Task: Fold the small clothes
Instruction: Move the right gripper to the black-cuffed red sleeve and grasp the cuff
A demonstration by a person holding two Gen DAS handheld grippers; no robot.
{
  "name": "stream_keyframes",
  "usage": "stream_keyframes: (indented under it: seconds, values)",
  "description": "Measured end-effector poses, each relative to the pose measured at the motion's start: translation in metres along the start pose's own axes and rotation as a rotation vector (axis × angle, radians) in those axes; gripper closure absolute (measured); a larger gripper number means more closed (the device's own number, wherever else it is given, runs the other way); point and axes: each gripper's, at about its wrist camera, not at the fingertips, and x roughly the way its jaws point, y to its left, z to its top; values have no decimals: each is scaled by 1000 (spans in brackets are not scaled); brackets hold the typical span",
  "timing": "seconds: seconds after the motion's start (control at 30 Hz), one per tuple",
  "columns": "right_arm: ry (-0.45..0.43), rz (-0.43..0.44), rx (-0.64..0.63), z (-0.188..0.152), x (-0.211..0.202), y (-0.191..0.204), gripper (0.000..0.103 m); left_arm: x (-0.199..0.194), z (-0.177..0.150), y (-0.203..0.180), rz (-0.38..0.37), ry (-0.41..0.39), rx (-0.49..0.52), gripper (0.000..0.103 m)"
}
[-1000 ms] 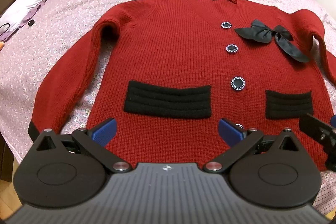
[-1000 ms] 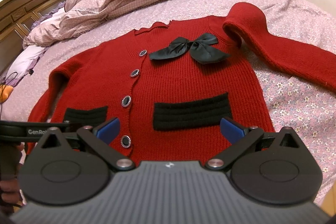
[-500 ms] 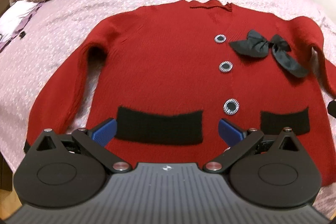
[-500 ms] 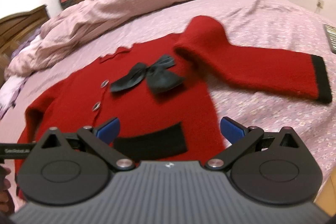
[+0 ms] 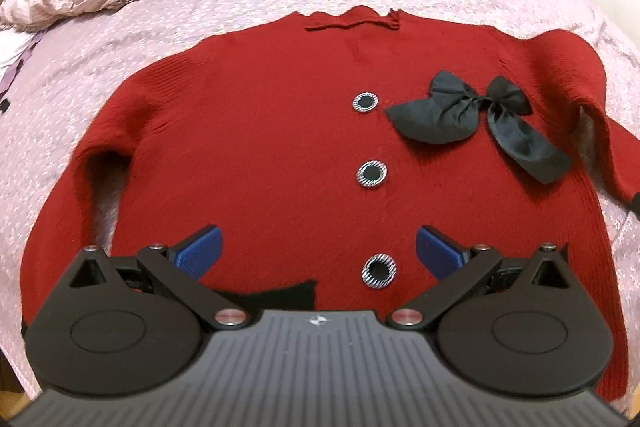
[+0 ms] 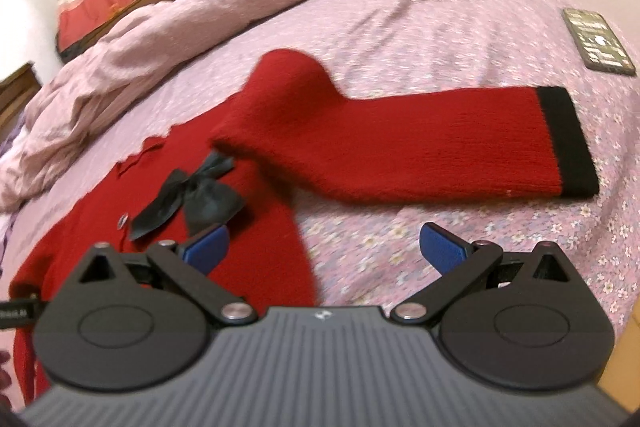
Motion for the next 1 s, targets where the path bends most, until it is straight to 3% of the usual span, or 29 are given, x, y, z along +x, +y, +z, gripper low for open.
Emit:
stream_keyframes:
  seconds: [0.23, 0.47, 0.63, 1.0]
  values:
    - [-28, -36, 171, 13, 14, -39, 0, 25, 22, -23, -50, -4, 8, 0]
    - [-59, -63, 277, 23, 26, -63, 0, 62, 43, -39, -39, 0, 37, 0]
    - [-90, -82, 283, 30, 31, -71, 0, 93, 43, -43, -51, 77, 24, 0]
    - [-77, -96, 274, 21, 34, -71, 0, 99, 45, -39, -72, 106, 11, 0]
